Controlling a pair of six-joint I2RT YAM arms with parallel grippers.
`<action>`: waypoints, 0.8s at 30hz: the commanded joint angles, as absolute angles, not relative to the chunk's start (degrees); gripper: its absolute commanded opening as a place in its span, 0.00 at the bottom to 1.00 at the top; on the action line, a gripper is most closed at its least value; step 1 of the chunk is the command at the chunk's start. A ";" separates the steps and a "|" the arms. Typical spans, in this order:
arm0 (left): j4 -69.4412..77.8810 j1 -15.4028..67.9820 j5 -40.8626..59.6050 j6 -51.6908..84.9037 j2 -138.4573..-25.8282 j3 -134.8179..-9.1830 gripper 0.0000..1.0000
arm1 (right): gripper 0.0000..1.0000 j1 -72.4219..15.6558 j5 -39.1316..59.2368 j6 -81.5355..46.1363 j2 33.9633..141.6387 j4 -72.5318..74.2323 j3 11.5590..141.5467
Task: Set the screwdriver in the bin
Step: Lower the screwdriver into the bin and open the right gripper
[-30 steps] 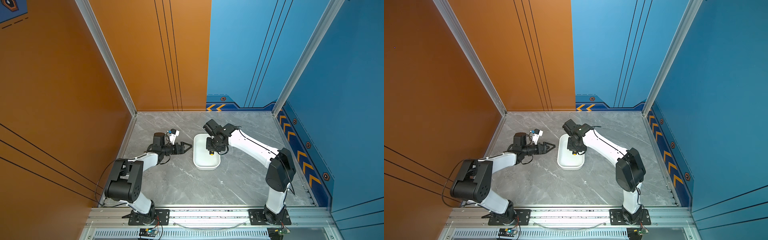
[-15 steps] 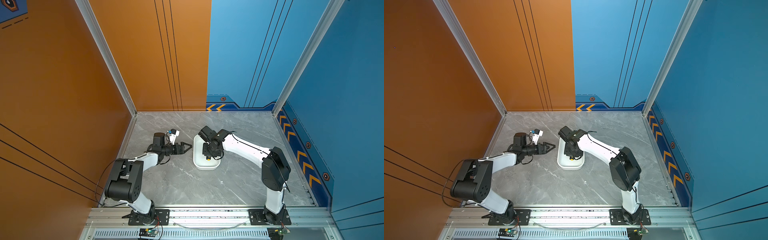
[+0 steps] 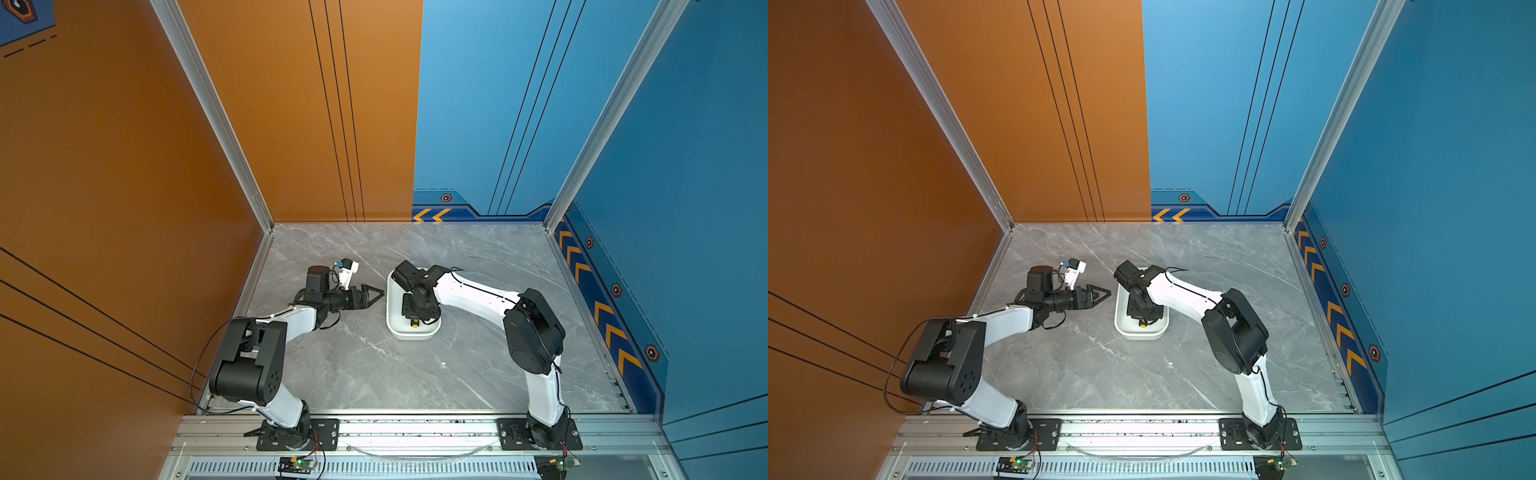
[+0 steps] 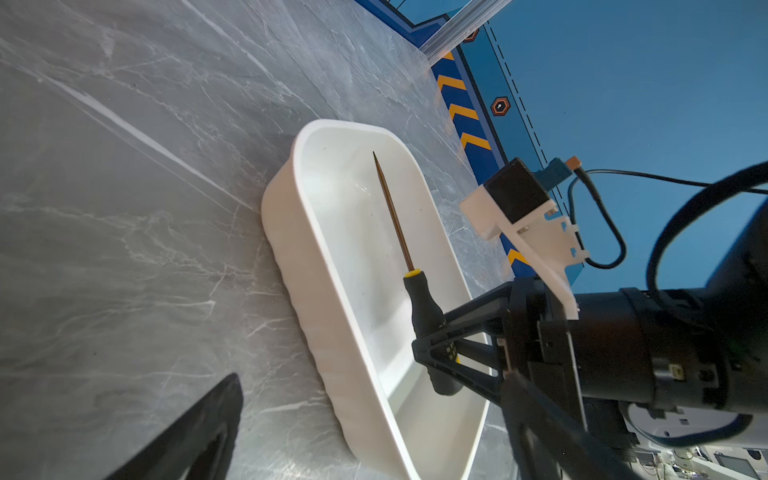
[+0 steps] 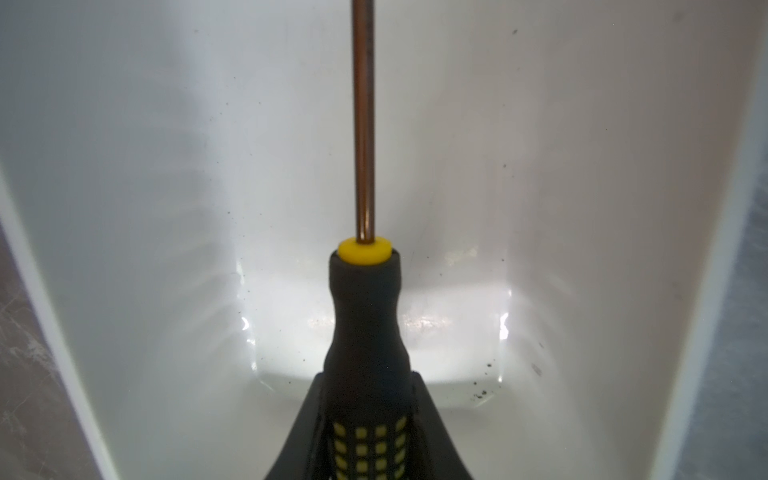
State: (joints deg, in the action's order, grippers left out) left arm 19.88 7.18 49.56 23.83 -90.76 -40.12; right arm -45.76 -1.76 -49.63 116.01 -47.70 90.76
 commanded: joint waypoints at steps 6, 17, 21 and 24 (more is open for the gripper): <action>20.22 7.31 49.22 22.62 -90.21 -39.13 0.98 | 0.00 -46.14 -2.17 -50.36 120.44 -46.69 90.68; 20.21 7.24 48.96 22.32 -90.44 -38.91 0.98 | 0.07 -46.23 -2.08 -50.01 122.81 -46.75 91.07; 20.21 7.21 49.00 22.24 -90.53 -38.93 0.98 | 0.16 -46.22 -2.36 -49.83 123.26 -46.73 91.23; 20.16 7.21 48.97 22.26 -90.62 -38.94 0.98 | 0.25 -46.22 -2.61 -49.83 123.41 -46.76 91.18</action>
State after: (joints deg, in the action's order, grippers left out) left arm 19.88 7.18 49.50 23.44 -90.76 -39.75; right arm -45.78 -1.76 -49.60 121.05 -46.68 90.89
